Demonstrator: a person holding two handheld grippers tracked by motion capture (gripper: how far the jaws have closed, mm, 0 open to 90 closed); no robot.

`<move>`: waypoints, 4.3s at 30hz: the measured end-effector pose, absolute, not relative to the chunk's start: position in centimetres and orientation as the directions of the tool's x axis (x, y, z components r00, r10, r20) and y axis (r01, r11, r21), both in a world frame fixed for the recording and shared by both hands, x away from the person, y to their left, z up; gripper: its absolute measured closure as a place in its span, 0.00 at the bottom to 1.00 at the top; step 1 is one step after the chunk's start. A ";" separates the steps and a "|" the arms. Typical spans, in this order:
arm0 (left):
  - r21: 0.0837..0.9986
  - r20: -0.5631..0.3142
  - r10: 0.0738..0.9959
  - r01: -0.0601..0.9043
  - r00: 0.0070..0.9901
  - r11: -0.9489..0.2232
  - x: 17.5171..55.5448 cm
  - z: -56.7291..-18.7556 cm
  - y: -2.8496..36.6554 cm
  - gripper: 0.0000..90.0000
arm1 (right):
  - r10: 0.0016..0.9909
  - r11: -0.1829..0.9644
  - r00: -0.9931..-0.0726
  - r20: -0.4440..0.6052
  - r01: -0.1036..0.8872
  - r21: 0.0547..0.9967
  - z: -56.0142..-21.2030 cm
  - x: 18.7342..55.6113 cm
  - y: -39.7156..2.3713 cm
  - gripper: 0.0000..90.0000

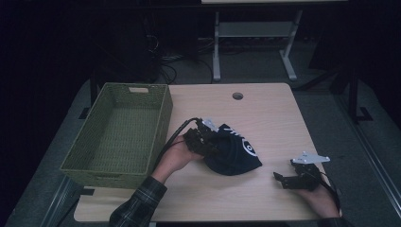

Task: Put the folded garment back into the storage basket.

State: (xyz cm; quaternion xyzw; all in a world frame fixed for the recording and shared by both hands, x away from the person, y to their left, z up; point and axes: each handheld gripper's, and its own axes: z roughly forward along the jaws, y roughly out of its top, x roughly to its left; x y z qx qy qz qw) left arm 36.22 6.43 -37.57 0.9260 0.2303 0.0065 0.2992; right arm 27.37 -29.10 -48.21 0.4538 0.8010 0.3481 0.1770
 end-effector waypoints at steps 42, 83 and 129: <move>0.619 -0.019 0.552 0.443 0.834 -0.649 37.4 -26.8 15.0 0.79 | 0.856 0.348 -0.516 0.028 0.616 0.706 -48.3 27.5 -29.0 0.05; 0.670 0.033 0.834 0.608 0.550 -0.427 36.7 -26.1 30.0 0.79 | 0.852 0.352 -0.522 0.029 0.614 0.707 -48.3 27.5 -29.0 0.06; 0.506 -0.023 0.917 0.795 0.399 -0.333 38.8 -38.1 34.9 0.78 | 0.852 0.353 -0.523 0.027 0.612 0.707 -48.3 27.6 -29.0 0.05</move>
